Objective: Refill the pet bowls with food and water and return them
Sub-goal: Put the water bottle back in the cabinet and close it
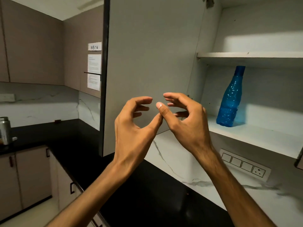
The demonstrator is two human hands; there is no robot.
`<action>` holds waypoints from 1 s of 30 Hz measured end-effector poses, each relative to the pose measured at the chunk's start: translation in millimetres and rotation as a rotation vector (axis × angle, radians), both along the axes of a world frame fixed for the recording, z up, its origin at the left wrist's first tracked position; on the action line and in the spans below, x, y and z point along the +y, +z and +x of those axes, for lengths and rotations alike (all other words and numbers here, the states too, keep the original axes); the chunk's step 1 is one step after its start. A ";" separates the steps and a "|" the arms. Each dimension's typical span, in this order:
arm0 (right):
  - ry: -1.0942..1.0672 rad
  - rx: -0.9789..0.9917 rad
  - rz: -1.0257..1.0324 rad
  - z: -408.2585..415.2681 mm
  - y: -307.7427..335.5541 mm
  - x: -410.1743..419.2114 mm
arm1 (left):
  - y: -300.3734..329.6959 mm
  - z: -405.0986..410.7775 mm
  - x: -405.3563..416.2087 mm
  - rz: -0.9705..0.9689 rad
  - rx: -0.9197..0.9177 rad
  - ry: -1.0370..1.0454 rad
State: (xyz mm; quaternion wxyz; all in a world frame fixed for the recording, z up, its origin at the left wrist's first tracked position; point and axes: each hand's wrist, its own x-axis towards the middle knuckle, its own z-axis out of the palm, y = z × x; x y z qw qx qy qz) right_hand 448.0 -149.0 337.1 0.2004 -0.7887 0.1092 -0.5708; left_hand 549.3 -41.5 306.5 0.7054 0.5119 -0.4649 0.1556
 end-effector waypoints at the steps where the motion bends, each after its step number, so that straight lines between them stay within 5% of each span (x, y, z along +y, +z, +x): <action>1: 0.012 0.005 -0.008 4.4 -0.2 7.8 | -2.1 3.5 8.2 -0.033 -0.049 0.057; 5: 0.047 0.007 -0.053 21.2 -0.8 35.0 | -12.0 18.5 30.8 -0.167 -0.188 0.288; 8: 0.043 0.019 -0.089 36.8 -1.8 48.7 | -18.3 34.8 37.8 -0.176 -0.129 0.371; 14: -0.007 0.052 -0.137 63.5 -7.4 56.9 | -29.5 51.8 43.9 -0.030 0.141 0.145; 30: -0.120 -0.053 -0.212 39.2 -2.8 63.9 | -28.2 23.5 37.3 -0.129 0.100 0.020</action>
